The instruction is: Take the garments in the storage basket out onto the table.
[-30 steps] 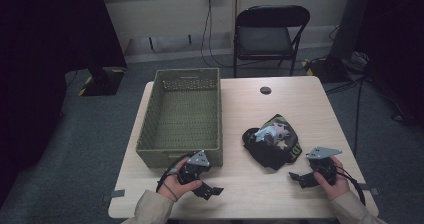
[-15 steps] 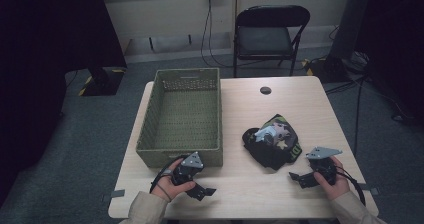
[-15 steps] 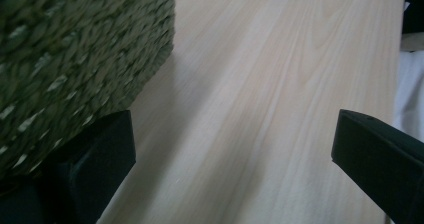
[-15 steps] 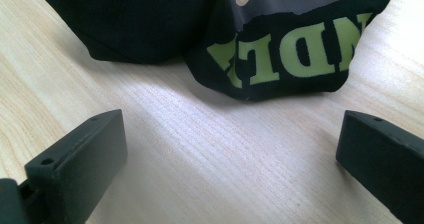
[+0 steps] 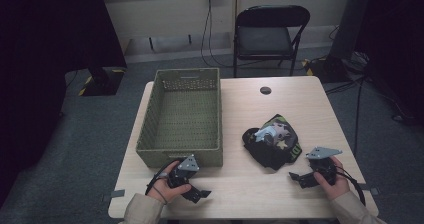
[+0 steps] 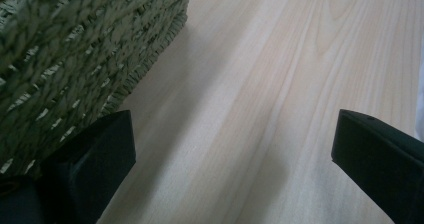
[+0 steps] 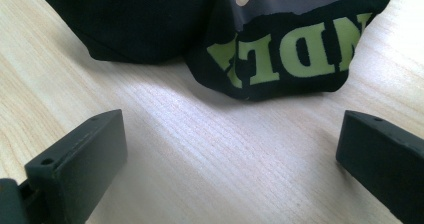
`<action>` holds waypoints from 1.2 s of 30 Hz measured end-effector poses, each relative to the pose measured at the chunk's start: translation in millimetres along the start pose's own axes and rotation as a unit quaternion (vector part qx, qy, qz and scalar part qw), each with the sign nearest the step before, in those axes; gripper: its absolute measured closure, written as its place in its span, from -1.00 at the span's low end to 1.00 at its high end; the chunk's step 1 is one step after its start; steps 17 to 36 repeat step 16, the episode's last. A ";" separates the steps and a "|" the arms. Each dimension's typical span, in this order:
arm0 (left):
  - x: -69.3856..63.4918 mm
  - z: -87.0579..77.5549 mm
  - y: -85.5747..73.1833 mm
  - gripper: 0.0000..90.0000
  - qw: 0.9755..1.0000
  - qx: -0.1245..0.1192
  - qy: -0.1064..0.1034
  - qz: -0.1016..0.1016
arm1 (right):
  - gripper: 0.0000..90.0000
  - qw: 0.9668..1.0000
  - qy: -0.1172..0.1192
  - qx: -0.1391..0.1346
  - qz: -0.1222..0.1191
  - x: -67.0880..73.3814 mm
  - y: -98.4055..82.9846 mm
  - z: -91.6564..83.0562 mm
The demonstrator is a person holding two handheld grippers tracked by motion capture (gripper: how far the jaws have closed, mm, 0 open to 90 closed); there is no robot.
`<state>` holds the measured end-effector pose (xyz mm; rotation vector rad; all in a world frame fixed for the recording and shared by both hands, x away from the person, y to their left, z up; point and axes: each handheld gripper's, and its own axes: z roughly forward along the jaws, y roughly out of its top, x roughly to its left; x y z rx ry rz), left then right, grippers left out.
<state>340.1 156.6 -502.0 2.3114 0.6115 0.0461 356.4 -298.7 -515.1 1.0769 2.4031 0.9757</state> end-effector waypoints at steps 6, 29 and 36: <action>1.8 1.4 -3.7 -0.93 1.000 0.011 0.008 -0.003 | -1.00 1.000 0.000 0.000 0.000 0.0 0.0 0.0; -0.6 5.5 -5.0 -1.00 0.999 0.020 0.022 0.012 | -1.00 1.000 0.000 0.000 0.000 0.0 0.0 0.0; -0.6 5.5 -5.0 -1.00 0.999 0.020 0.022 0.012 | -1.00 1.000 0.000 0.000 0.000 0.0 0.0 0.0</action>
